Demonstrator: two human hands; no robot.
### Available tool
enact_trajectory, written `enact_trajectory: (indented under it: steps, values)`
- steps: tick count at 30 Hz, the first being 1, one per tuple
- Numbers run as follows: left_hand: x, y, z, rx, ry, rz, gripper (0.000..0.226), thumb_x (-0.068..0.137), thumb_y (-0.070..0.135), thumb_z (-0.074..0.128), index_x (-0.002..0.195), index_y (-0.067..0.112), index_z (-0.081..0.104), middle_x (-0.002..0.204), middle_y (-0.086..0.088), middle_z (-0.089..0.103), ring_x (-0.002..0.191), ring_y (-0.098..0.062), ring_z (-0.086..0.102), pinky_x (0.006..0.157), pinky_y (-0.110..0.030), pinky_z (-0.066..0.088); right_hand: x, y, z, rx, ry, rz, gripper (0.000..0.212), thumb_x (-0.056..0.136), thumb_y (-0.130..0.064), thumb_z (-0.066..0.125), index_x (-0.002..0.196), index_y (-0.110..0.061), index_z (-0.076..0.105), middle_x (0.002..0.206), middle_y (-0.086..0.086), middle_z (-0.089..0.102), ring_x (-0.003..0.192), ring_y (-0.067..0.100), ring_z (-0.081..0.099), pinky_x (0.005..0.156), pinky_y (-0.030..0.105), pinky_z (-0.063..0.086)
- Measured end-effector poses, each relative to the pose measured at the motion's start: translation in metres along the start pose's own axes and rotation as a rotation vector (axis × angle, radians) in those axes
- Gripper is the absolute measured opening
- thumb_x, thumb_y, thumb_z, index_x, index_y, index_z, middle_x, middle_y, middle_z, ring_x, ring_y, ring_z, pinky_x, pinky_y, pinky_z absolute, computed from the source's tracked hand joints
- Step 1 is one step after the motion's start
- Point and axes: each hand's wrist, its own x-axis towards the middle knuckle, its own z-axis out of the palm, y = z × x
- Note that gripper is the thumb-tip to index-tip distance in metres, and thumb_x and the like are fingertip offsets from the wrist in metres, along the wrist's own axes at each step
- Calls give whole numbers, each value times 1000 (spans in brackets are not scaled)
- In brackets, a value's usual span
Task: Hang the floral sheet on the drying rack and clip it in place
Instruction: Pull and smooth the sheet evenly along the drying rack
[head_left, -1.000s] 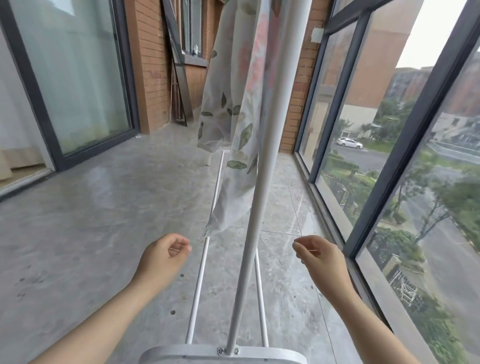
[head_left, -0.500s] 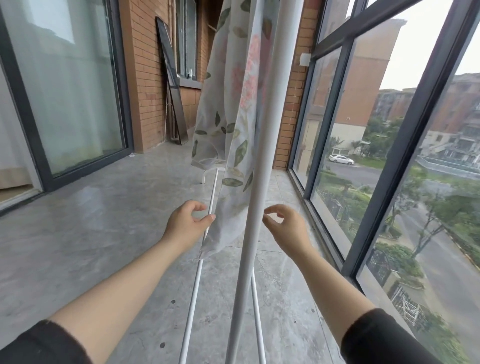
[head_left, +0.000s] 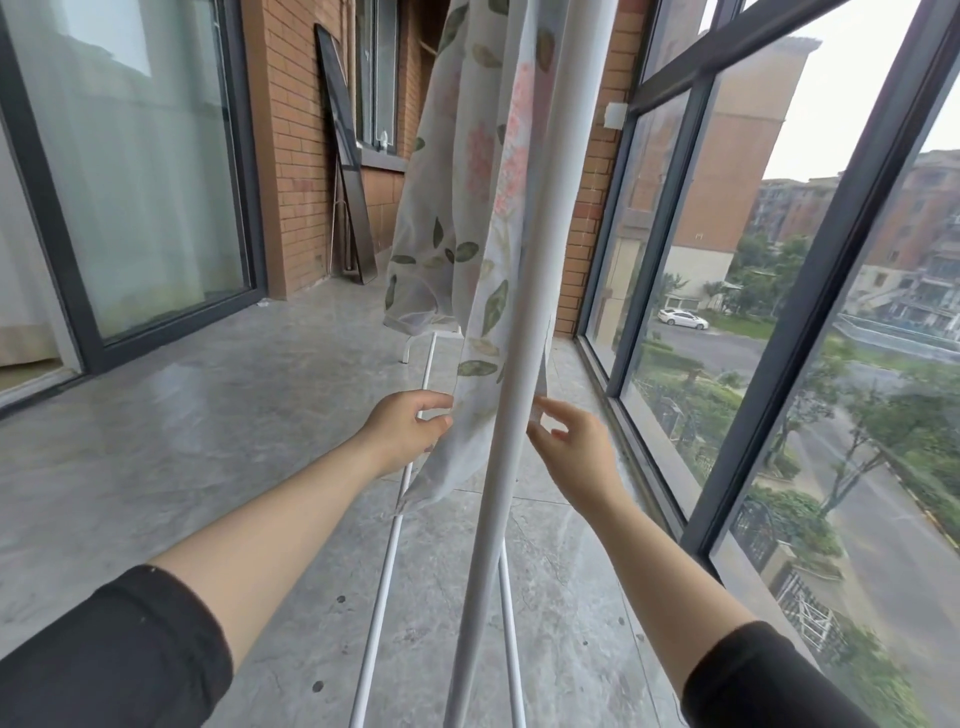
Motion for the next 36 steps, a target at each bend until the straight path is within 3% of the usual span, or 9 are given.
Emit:
enact_trajectory:
  steps: [5,8,12,22,27,29,31,34,36]
  values:
    - [-1,-7,4,-12,5,21,18,86,26,67,103,30,71,129,6,61,111,-13,62,100,-37,48,-13,-6,-18,137,173,-19,19,86,-7,64,99,-13,77,85,-12,73,77,-11,64,71,4,47]
    - [0,-11,8,3,-116,16,20,87,27,65,104,35,72,147,8,45,132,-9,45,111,-34,36,-14,-6,-23,159,164,-22,21,84,-1,64,87,-17,77,78,-15,71,75,-8,66,67,5,47]
    - [7,-6,8,-2,-72,-14,43,84,34,62,126,22,62,133,5,57,123,-15,54,105,-37,44,-18,-2,-25,168,182,-17,26,82,1,62,84,-20,77,80,-11,74,77,-1,69,69,9,49]
    - [9,-8,10,43,-119,21,31,95,23,56,125,26,63,145,15,45,131,-5,43,105,-21,34,-26,1,-24,183,201,-32,28,81,4,61,86,-18,77,79,-10,74,77,1,70,69,11,50]
    - [-3,7,13,94,94,110,16,92,14,59,101,13,72,105,3,69,101,-13,63,85,-19,45,-29,0,-25,193,214,-35,27,82,4,61,88,-17,77,80,-11,74,77,-1,69,68,8,49]
    - [-17,3,9,68,267,96,5,81,13,73,85,13,71,81,7,67,76,-9,62,68,-14,43,-32,2,-27,168,225,-25,27,82,4,60,86,-18,76,80,-12,74,77,0,69,70,10,50]
    - [-29,-5,1,68,384,65,18,72,10,79,79,15,63,71,9,60,64,-8,54,59,-15,40,-35,2,-28,133,215,-28,24,82,3,61,85,-18,73,79,-10,73,76,2,69,70,14,51]
    - [-40,-11,-9,90,324,4,27,76,13,73,93,20,53,73,3,59,65,-13,55,55,-22,38,-36,-1,-31,-13,116,-39,20,84,-5,66,96,-18,57,77,-7,70,72,6,66,54,20,48]
    - [-46,-16,-10,143,264,30,8,86,14,64,83,14,57,66,-1,56,60,-15,50,55,-26,37,-35,-3,-31,-124,66,-58,14,84,-6,63,90,-16,56,69,-8,67,62,13,61,44,24,41]
